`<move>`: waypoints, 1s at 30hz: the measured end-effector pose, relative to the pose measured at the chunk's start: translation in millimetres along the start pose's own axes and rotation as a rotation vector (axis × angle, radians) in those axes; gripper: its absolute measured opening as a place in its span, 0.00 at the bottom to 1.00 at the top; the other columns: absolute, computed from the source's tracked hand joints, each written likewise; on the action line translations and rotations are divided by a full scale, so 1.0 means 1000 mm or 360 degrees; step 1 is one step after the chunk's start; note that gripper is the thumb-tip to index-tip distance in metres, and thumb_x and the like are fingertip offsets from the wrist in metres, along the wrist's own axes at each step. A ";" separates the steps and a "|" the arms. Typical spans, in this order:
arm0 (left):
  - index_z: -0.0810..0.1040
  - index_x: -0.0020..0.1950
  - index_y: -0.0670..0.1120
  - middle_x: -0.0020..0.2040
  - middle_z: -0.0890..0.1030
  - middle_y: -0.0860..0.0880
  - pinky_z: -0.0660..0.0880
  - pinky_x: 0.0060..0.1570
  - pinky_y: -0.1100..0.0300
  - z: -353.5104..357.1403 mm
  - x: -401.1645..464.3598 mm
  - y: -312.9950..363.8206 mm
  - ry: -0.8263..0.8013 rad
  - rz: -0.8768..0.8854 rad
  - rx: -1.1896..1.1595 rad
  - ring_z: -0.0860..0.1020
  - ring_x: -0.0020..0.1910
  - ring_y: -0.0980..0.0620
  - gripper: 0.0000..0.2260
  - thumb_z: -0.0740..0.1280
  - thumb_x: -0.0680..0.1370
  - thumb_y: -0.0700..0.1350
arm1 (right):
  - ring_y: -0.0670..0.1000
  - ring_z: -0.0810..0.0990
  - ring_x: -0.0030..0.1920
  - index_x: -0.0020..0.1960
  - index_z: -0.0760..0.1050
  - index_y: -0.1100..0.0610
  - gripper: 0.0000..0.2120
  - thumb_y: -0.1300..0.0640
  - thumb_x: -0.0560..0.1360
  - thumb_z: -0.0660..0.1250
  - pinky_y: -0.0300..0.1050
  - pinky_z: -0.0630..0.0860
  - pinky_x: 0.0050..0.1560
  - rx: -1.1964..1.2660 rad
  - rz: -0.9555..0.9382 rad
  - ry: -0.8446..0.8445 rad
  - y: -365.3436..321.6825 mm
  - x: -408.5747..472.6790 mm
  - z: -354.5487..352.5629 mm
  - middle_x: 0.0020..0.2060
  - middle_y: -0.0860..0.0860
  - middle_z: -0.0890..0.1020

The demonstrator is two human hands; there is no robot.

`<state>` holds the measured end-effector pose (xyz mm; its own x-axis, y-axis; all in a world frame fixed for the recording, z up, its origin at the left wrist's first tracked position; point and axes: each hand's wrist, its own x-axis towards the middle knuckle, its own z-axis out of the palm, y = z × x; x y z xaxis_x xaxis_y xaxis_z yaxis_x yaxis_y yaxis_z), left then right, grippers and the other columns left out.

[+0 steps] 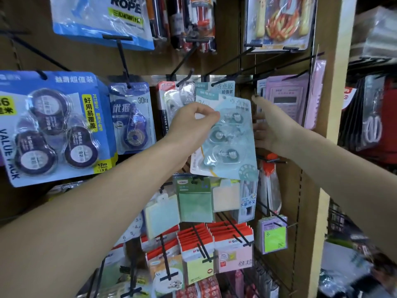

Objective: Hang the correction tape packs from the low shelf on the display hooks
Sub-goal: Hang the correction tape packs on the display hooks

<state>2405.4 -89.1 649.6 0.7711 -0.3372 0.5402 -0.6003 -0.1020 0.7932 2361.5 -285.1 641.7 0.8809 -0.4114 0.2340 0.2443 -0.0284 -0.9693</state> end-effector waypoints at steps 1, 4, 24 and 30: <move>0.81 0.54 0.50 0.56 0.79 0.59 0.69 0.43 0.71 0.001 -0.001 0.001 0.0005 0.0035 -0.0012 0.76 0.53 0.62 0.04 0.70 0.81 0.49 | 0.53 0.89 0.46 0.61 0.76 0.54 0.20 0.39 0.79 0.66 0.51 0.82 0.50 -0.0007 0.0013 -0.0118 0.000 -0.014 -0.001 0.46 0.54 0.88; 0.81 0.57 0.49 0.56 0.79 0.59 0.68 0.39 0.74 0.006 -0.003 0.004 0.0074 0.0168 -0.0005 0.75 0.50 0.66 0.07 0.69 0.81 0.50 | 0.56 0.86 0.58 0.69 0.77 0.53 0.17 0.49 0.82 0.66 0.51 0.82 0.55 -0.0041 -0.0046 -0.0393 0.000 -0.041 -0.002 0.59 0.55 0.86; 0.76 0.56 0.55 0.60 0.79 0.54 0.79 0.61 0.48 0.031 0.007 0.021 0.0020 0.0201 0.0041 0.80 0.57 0.54 0.10 0.73 0.77 0.48 | 0.59 0.86 0.59 0.70 0.76 0.54 0.21 0.63 0.78 0.69 0.56 0.84 0.54 0.0100 -0.0268 -0.0332 -0.011 -0.028 -0.022 0.61 0.56 0.85; 0.76 0.57 0.56 0.62 0.79 0.55 0.79 0.61 0.50 0.028 0.012 0.015 0.0036 0.0161 0.0087 0.79 0.58 0.54 0.10 0.72 0.77 0.50 | 0.57 0.87 0.57 0.69 0.78 0.53 0.19 0.61 0.78 0.69 0.53 0.84 0.52 0.0046 -0.0232 -0.0324 -0.009 -0.017 -0.017 0.59 0.54 0.87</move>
<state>2399.7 -120.3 659.8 0.7100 -0.3271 0.6236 -0.6857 -0.1196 0.7180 2337.4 -293.7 644.7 0.8982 -0.2129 0.3845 0.3837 -0.0467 -0.9223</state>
